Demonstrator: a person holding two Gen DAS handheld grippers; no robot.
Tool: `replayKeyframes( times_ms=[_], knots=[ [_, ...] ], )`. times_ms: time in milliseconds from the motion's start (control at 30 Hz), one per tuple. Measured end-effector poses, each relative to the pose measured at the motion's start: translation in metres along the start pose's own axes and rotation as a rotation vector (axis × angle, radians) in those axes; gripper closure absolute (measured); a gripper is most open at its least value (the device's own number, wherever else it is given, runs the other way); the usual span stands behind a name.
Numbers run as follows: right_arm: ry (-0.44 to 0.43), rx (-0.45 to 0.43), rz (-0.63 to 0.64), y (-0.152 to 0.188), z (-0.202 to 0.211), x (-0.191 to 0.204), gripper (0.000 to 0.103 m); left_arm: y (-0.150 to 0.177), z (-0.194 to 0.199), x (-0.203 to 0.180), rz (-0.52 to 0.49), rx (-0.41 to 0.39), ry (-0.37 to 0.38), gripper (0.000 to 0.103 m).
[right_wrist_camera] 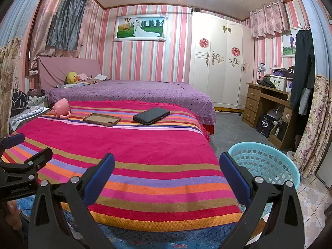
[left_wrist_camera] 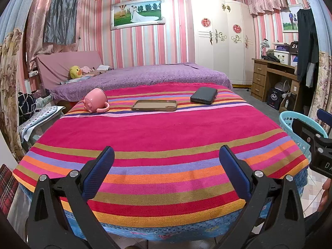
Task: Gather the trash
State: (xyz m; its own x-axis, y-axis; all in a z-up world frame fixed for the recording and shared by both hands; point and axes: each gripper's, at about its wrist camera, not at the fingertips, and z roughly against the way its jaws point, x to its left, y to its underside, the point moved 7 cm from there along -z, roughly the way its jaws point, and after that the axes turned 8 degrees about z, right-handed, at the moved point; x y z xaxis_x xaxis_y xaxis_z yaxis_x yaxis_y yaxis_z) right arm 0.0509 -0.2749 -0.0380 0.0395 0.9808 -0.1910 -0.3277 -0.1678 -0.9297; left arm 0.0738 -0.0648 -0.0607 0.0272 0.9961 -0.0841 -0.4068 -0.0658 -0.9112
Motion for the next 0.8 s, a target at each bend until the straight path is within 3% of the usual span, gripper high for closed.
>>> replayKeyframes(
  times_ms=[800],
  knots=[
    [-0.001,0.001,0.000,0.0013,-0.0005,-0.0008,0.005,0.0000,0.0001,0.0002,0.001,-0.001,0.001,0.005]
  ],
)
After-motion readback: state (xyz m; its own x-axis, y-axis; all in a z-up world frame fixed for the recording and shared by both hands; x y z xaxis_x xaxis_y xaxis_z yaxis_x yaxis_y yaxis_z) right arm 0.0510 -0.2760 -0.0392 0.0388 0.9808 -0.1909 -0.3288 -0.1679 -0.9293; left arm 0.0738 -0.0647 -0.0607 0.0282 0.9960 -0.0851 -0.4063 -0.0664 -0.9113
